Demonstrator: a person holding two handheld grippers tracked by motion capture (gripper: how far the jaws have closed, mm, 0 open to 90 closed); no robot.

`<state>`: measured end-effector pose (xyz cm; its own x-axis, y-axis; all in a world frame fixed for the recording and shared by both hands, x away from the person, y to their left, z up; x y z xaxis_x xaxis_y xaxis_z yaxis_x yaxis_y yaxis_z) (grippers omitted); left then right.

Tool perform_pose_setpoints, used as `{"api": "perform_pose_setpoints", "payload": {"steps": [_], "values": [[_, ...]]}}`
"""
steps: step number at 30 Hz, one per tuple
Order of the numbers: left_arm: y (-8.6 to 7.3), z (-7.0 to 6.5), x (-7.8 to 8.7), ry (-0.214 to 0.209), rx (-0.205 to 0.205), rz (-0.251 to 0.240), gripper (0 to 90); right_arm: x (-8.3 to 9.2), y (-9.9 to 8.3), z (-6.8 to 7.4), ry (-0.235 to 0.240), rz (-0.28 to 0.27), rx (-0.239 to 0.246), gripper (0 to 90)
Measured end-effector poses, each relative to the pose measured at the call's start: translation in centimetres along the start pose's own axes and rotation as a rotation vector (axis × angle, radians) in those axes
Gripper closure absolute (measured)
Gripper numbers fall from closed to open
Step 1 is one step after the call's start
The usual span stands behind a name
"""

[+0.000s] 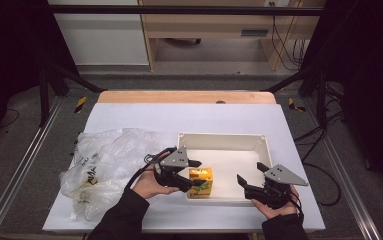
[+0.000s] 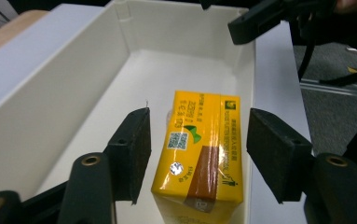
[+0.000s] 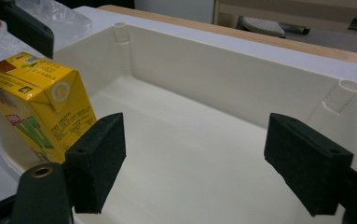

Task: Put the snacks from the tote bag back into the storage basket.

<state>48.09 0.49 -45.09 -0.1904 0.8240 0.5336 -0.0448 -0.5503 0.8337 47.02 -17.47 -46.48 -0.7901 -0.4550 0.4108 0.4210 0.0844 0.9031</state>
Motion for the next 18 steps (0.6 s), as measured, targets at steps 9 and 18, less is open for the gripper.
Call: {"api": "perform_pose_setpoints", "payload": {"steps": [9, 18], "values": [[0.2, 1.1, 4.0, 0.147, 0.097, -0.002, 27.9, 0.1, 0.1, -0.2, -0.008, -0.009, -0.006, 20.6], [-1.6, 1.4, 8.1, 0.293, 0.171, 0.001, 25.3, 0.2, -0.1, -0.6, -0.019, -0.008, -0.010, 20.5]]}}
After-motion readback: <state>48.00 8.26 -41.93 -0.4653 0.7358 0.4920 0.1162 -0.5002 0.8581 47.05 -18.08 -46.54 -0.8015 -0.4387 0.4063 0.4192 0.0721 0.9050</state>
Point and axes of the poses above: each handheld gripper's, and its own axes: x roughly backward along the jaws, y roughly out of its top, z roughly to its left, the point moved 10 cm from there along -x, roughly forward along the jaws, and after that the axes turned 7 degrees about -x, right-handed, at the moved point
